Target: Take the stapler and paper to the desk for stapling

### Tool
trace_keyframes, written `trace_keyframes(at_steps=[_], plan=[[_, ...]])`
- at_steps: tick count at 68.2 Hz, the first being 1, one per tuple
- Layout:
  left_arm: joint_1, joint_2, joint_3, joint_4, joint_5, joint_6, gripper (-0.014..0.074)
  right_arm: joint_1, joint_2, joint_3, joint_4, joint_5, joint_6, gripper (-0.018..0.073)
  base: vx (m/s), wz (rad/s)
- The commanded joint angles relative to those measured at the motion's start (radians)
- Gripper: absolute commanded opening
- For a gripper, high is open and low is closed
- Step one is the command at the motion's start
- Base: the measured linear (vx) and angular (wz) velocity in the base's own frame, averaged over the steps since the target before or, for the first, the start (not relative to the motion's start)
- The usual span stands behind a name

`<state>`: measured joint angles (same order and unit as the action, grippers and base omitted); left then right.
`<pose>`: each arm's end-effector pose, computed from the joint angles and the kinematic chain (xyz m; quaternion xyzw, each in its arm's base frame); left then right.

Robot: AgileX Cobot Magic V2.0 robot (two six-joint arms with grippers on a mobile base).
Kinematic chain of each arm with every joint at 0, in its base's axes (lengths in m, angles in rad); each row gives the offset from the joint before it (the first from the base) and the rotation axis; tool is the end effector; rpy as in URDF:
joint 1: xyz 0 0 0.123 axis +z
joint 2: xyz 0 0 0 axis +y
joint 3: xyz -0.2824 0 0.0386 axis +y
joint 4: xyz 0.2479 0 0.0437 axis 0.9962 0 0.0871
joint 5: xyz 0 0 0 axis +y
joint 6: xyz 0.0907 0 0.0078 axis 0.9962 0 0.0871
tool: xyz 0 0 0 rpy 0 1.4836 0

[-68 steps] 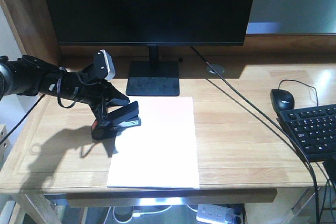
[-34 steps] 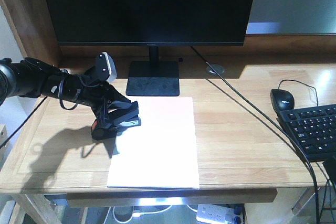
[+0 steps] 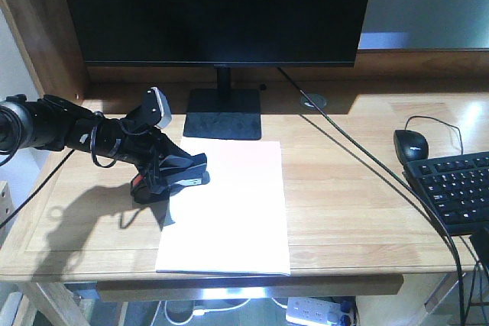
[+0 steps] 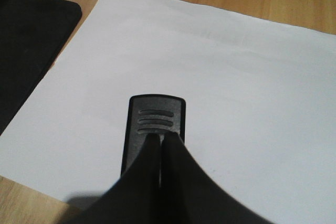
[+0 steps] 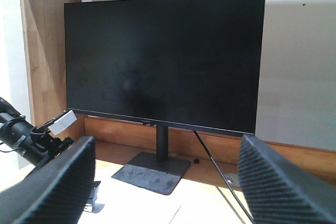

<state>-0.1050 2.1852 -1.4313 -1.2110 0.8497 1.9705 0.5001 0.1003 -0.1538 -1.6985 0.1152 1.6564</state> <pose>0.4281 -0.1095 0.1376 0.5229 0.7312 -0.2427 0.3648 0.0554 0.0183 0.2606 -0.1323 0.6369 0.1357 0.7473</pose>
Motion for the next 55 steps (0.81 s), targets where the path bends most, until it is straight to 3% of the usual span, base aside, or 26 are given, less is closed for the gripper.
trace_keyframes(at_steps=[1,19,27,55], plan=[[-0.006,-0.040,-0.022,-0.018,0.019,-0.018,-0.0006,-0.003,0.011,-0.026,-0.012,0.008,-0.006,0.0542,0.00,0.00],[-0.047,-0.030,-0.022,0.076,-0.019,-0.059,-0.0006,-0.003,0.011,-0.026,-0.012,0.008,-0.007,0.0542,0.00,0.00],[-0.057,-0.030,-0.022,0.095,-0.061,-0.112,-0.0006,-0.003,0.011,-0.026,-0.012,0.008,-0.007,0.0542,0.00,0.00],[-0.064,-0.030,-0.022,0.131,-0.075,-0.174,-0.0006,-0.003,0.011,-0.026,-0.012,0.008,-0.006,0.0542,0.00,0.00]])
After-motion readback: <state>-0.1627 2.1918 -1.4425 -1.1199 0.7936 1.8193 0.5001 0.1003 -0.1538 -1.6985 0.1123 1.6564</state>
